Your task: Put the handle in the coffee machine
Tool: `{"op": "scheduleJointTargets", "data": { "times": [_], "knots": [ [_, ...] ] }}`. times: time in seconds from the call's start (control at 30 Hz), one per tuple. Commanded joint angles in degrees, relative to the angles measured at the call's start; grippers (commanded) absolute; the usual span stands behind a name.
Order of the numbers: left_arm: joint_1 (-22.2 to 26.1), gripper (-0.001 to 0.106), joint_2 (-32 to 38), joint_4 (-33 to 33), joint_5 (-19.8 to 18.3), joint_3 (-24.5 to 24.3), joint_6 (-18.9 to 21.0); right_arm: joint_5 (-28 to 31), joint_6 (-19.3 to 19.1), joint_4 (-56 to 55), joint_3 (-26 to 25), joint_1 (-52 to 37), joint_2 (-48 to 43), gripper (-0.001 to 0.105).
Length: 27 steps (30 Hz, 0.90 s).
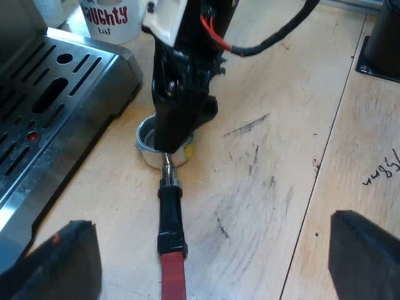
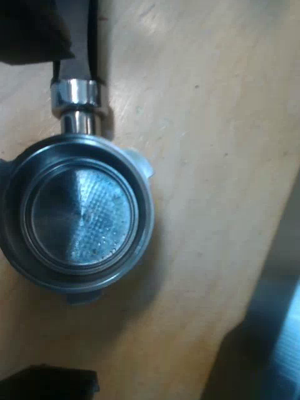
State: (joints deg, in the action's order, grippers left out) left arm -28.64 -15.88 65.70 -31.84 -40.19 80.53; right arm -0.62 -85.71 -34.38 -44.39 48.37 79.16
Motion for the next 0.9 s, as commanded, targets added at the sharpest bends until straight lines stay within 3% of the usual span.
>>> {"op": "scheduleJointTargets", "data": {
  "times": [0.03, 0.37, 0.7, 0.9],
  "knots": [
    [0.0, 0.075, 0.3, -0.4, -0.1, -0.1, 0.7, -0.5, -2.0, -0.1, -0.7, -0.2, 1.9, 0.105],
    [0.0, 0.075, 0.3, -0.4, -0.1, -0.1, 0.7, -0.5, -5.2, 1.9, -0.8, -0.2, 5.6, 0.105],
    [0.0, 0.075, 0.3, -0.7, -0.1, 0.2, 0.5, -0.5, -11.0, 2.4, -0.8, -0.2, 6.0, 0.105],
    [0.0, 0.075, 0.3, -2.3, -0.1, 2.0, 0.5, -0.1, -11.2, 2.5, -0.8, -0.2, 7.2, 0.105]
  ]
}}
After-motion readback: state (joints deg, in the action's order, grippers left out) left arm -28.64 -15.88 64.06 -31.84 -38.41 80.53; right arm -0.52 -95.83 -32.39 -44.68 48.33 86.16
